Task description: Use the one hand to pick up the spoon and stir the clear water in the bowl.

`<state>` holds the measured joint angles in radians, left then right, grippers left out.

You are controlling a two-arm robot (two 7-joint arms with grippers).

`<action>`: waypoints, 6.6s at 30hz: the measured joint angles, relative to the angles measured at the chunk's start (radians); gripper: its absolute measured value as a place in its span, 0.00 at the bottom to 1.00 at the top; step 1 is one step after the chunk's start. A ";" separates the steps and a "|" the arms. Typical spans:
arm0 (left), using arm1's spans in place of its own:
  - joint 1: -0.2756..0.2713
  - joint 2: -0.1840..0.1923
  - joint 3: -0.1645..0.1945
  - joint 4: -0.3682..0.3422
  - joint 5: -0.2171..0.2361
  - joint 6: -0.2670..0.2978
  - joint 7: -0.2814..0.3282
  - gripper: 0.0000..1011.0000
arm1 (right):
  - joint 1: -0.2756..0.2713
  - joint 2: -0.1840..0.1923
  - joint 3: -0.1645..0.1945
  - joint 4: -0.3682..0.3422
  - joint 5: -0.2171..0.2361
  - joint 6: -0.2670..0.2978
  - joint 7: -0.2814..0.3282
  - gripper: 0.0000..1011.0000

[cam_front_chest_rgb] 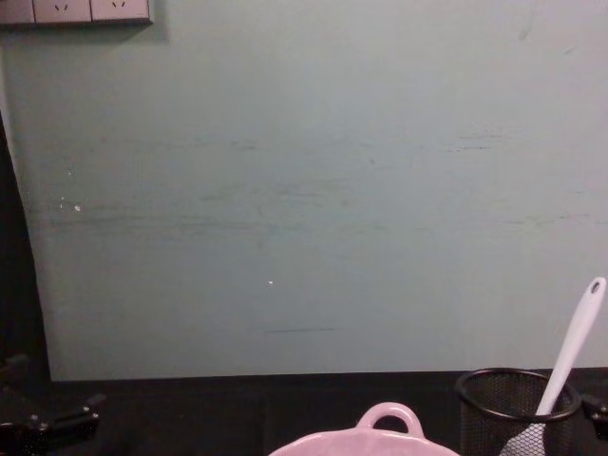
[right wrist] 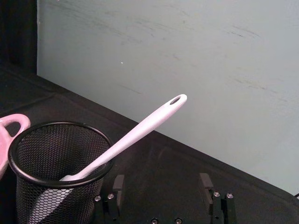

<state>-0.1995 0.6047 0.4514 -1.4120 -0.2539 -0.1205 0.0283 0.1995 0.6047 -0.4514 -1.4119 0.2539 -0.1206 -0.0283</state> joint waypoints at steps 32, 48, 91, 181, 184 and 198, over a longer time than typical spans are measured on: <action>0.000 0.000 0.000 0.000 0.000 0.000 0.000 0.99 | 0.000 0.000 0.000 0.000 0.000 0.000 0.000 0.99; 0.000 0.000 0.000 0.000 0.000 0.000 0.000 0.99 | -0.091 0.022 0.075 -0.074 0.034 0.026 -0.003 0.99; 0.000 0.000 0.000 0.000 0.000 0.000 0.000 0.99 | -0.022 -0.110 0.227 -0.035 0.713 0.293 0.320 0.99; 0.000 0.000 0.000 0.000 0.000 0.000 0.000 0.99 | 0.057 -0.001 0.142 -0.149 0.605 0.277 0.327 0.11; 0.000 0.000 0.000 0.000 0.000 0.000 0.000 0.99 | 0.073 0.024 0.138 -0.197 0.562 0.289 0.320 0.11; 0.000 0.000 0.000 0.000 0.000 0.000 0.000 0.99 | 0.158 0.078 0.111 -0.331 0.416 0.357 0.330 0.11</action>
<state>-0.1996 0.6047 0.4514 -1.4120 -0.2539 -0.1205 0.0283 0.3575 0.6822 -0.3401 -1.7425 0.6698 0.2367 0.3019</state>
